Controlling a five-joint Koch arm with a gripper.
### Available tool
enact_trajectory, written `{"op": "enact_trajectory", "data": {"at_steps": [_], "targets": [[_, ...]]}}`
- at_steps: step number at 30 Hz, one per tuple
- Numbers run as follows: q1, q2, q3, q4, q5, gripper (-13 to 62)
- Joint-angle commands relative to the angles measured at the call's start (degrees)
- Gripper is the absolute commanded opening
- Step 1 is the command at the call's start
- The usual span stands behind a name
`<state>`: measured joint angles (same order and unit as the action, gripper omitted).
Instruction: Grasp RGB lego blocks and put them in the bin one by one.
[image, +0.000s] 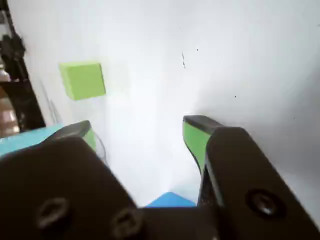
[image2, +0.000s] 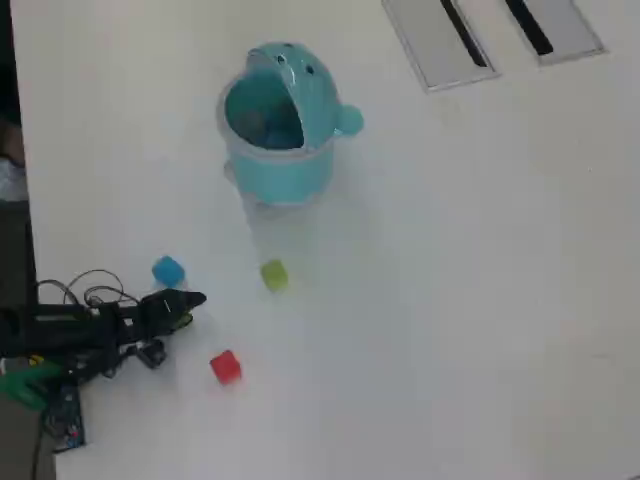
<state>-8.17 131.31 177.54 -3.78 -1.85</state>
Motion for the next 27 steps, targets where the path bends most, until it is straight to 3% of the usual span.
{"op": "enact_trajectory", "data": {"at_steps": [1,14,27], "targets": [[-0.09,3.96,4.13,5.63,0.0,33.9],[0.0,3.96,4.13,5.19,-0.79,33.9],[4.22,3.96,4.13,-7.03,-9.23,33.8]]}}
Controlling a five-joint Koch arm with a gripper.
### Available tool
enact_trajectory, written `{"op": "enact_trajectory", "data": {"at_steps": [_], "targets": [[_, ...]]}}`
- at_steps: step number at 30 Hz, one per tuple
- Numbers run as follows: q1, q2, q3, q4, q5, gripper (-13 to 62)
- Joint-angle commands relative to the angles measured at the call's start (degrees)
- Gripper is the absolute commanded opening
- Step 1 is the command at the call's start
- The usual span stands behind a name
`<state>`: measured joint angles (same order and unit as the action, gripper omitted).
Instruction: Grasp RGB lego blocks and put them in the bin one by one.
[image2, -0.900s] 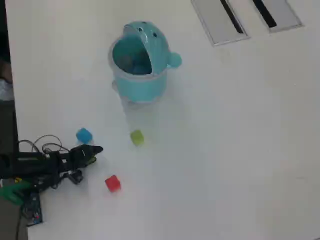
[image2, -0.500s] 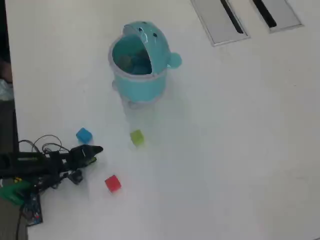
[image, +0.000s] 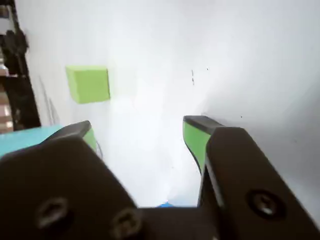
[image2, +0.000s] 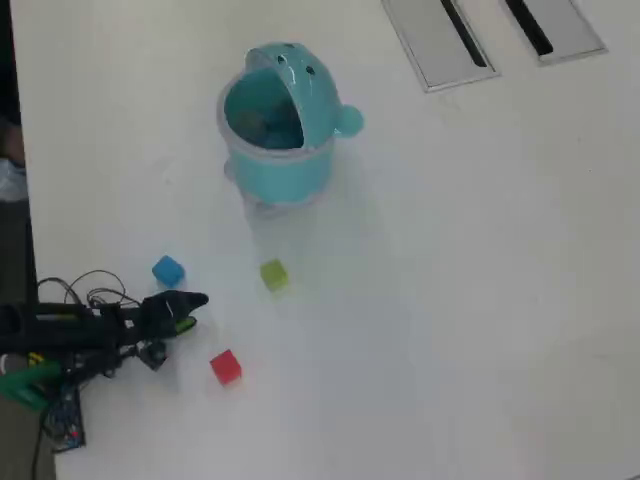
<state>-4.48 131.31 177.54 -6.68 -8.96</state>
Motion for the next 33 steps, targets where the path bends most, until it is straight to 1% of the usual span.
{"op": "enact_trajectory", "data": {"at_steps": [1,8,12,19,22,26,31,33], "targets": [[1.14,3.96,4.13,-5.89,-2.11,33.8],[2.72,3.96,4.13,-10.72,-4.04,33.8],[4.66,3.96,4.13,-12.57,-12.39,33.8],[5.63,3.96,4.13,-19.95,-14.68,34.3],[8.09,3.96,4.13,-25.14,-29.44,33.9],[8.96,3.96,4.13,-31.82,-39.64,33.8],[13.01,3.96,4.13,-34.98,-43.24,34.0],[15.21,3.96,4.13,-39.2,-51.06,34.0]]}}
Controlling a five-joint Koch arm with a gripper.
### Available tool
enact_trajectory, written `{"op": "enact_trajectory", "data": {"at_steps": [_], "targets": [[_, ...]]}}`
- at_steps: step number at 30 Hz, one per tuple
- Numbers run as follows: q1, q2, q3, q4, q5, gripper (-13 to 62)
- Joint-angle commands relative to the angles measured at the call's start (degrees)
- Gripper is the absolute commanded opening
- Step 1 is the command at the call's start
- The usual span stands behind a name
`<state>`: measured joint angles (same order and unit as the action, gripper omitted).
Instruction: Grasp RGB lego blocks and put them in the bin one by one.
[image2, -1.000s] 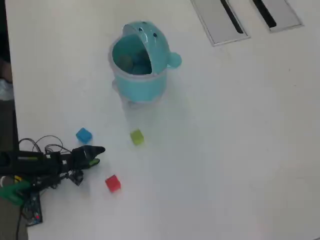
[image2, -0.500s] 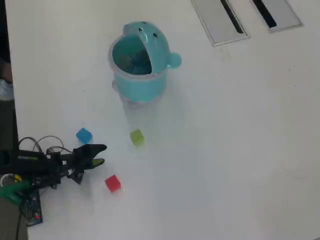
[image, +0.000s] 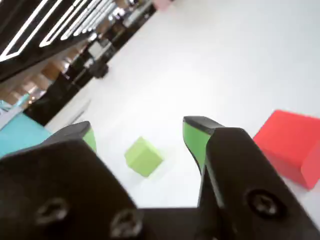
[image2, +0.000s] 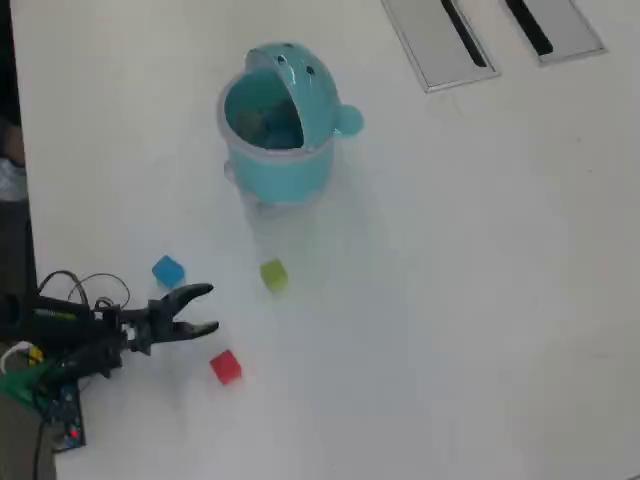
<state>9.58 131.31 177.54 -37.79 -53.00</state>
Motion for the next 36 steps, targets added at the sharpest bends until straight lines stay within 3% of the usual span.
{"op": "enact_trajectory", "data": {"at_steps": [1,6,14,29,36], "targets": [[2.2,3.96,4.13,-9.84,-13.1,34.2],[4.66,3.96,4.13,-13.18,-30.32,34.2],[6.68,3.96,4.13,-14.94,-33.4,34.3],[9.93,3.96,4.13,-16.44,-54.23,34.9],[10.11,3.96,4.13,-16.52,-54.84,34.9]]}}
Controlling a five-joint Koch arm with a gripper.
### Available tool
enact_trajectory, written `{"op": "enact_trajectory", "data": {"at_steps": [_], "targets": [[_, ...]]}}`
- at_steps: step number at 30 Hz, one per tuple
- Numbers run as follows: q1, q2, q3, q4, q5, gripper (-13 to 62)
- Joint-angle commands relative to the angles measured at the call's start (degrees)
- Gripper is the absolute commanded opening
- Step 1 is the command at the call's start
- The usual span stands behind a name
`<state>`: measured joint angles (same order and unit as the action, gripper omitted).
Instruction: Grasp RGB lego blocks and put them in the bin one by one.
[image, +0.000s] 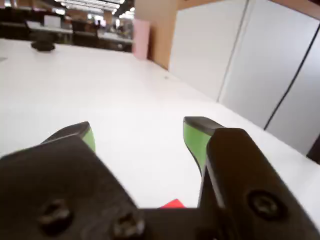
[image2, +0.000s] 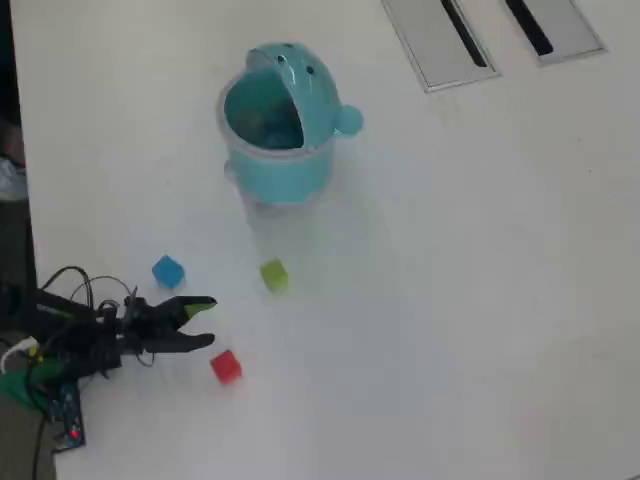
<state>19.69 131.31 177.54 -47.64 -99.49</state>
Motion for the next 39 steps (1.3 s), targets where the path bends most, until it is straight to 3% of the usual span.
{"op": "enact_trajectory", "data": {"at_steps": [1,16,39], "targets": [[0.26,3.96,4.13,-6.68,-8.35,34.9],[3.34,3.96,4.13,-7.91,-11.25,35.0],[6.59,3.87,2.72,5.8,-14.15,34.5]]}}
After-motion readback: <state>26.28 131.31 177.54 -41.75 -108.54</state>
